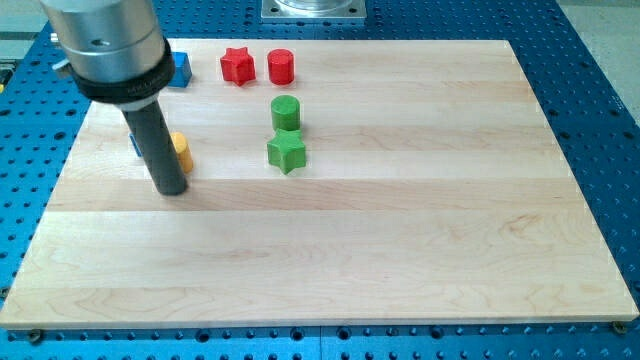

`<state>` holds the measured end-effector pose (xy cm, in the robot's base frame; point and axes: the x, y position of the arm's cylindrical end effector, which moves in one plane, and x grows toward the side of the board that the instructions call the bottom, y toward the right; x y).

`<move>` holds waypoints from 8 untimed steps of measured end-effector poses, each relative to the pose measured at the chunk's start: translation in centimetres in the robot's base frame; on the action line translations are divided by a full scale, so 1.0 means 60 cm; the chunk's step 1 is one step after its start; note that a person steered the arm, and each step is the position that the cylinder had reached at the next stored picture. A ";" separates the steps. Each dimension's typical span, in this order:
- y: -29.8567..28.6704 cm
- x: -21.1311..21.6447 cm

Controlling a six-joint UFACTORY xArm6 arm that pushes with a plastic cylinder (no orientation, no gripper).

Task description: Push the green star right below the green circle

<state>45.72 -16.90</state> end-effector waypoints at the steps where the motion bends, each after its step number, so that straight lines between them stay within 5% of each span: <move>1: 0.000 -0.063; 3: 0.010 -0.014; 5: 0.174 0.038; 8: 0.201 -0.055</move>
<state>42.43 -4.83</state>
